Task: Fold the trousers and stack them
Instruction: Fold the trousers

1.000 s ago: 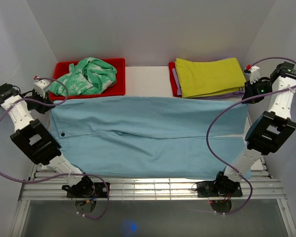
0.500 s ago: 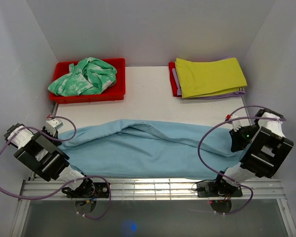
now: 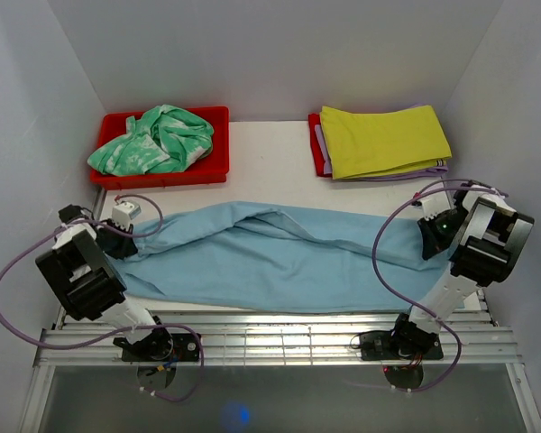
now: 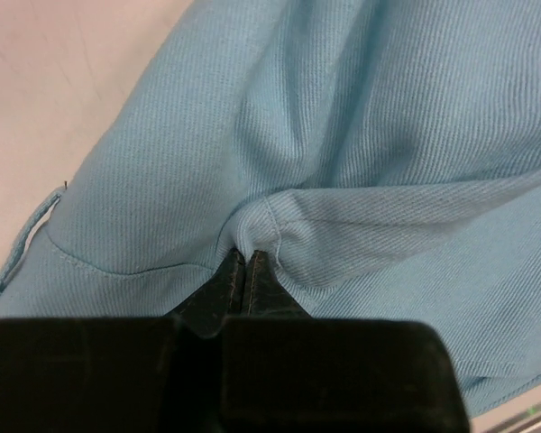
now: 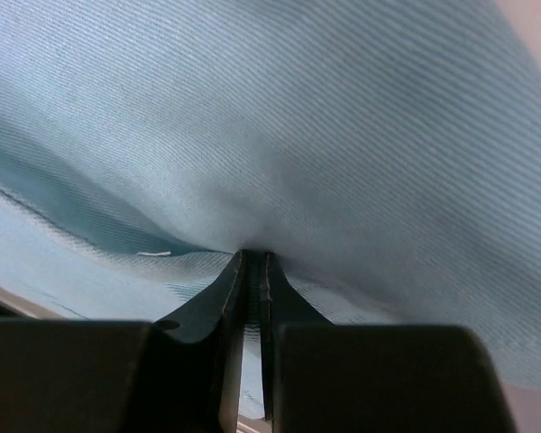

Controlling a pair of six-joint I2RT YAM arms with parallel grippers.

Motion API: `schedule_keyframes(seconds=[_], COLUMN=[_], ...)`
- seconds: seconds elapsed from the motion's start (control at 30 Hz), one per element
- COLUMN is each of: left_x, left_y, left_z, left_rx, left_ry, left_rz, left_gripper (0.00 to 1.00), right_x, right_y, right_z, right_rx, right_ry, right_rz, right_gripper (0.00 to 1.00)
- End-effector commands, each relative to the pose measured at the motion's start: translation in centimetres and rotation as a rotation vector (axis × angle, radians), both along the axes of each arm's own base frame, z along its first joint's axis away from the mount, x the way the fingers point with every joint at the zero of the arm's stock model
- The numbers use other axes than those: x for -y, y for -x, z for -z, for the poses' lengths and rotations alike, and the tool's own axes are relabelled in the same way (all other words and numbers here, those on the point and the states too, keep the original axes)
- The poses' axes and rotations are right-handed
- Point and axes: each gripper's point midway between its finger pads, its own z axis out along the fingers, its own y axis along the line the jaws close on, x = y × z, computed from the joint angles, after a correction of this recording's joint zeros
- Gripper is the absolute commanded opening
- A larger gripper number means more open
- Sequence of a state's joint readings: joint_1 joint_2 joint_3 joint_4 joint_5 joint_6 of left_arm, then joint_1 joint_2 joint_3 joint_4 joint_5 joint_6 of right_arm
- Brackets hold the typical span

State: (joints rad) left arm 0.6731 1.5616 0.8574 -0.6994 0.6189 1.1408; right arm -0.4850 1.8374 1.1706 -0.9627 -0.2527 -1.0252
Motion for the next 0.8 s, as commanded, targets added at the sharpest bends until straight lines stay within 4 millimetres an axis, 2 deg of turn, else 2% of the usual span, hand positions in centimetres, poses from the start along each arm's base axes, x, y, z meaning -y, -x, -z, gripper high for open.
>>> schedule_keyframes(seconds=[0.0, 0.13, 0.17, 0.23, 0.27, 0.3, 0.37, 0.4, 0.43, 0.5, 0.6, 0.73, 0.77], left_x=[1.6, 0.3, -0.4, -0.7, -0.4, -1.3, -1.0, -2.2, -2.5, -3.2, -4.4, -5.9, -5.9], left_y=[-2.4, -5.8, -7.0, -7.9, -7.7, -9.0, -9.7, -10.6, -10.9, -11.3, -10.6, -8.2, -7.2], left_z=[2.8, 1.9, 0.7, -0.5, -1.3, -3.2, -6.1, -8.4, -10.1, -13.7, -16.7, -16.9, -16.0], left_rx=[-0.115, -0.105, -0.089, -0.072, -0.089, -0.034, 0.031, 0.096, 0.144, 0.227, 0.298, 0.312, 0.295], left_ry=[0.085, 0.105, 0.101, 0.106, 0.124, 0.113, 0.168, 0.160, 0.159, 0.180, 0.174, 0.163, 0.159], left_rz=[-0.139, -0.214, -0.222, -0.202, -0.188, -0.168, -0.136, -0.140, -0.125, -0.101, -0.070, -0.034, -0.006], left_gripper=[0.00, 0.00, 0.00, 0.00, 0.00, 0.00, 0.00, 0.00, 0.00, 0.00, 0.00, 0.00, 0.00], right_x=[1.2, 1.4, 1.4, 2.2, 2.6, 3.0, 3.7, 3.9, 4.5, 4.9, 6.5, 7.4, 7.3], right_y=[-6.1, -8.9, -9.3, -9.7, -9.7, -9.8, -9.7, -9.7, -9.5, -9.4, -8.1, -4.9, -3.6], right_z=[1.3, 0.1, -0.5, -2.4, -3.0, -4.2, -6.1, -7.2, -8.6, -10.7, -12.8, -11.9, -10.4], right_rx=[0.154, 0.173, 0.179, 0.211, 0.224, 0.252, 0.277, 0.298, 0.308, 0.348, 0.383, 0.358, 0.323], right_ry=[0.099, 0.113, 0.105, 0.123, 0.134, 0.148, 0.149, 0.151, 0.155, 0.153, 0.170, 0.184, 0.175], right_rz=[0.013, 0.007, 0.005, -0.007, -0.012, -0.016, -0.026, -0.027, -0.031, -0.038, -0.031, -0.067, -0.069], right_gripper=[0.08, 0.08, 0.08, 0.08, 0.08, 0.08, 0.08, 0.08, 0.08, 0.08, 0.08, 0.08, 0.08])
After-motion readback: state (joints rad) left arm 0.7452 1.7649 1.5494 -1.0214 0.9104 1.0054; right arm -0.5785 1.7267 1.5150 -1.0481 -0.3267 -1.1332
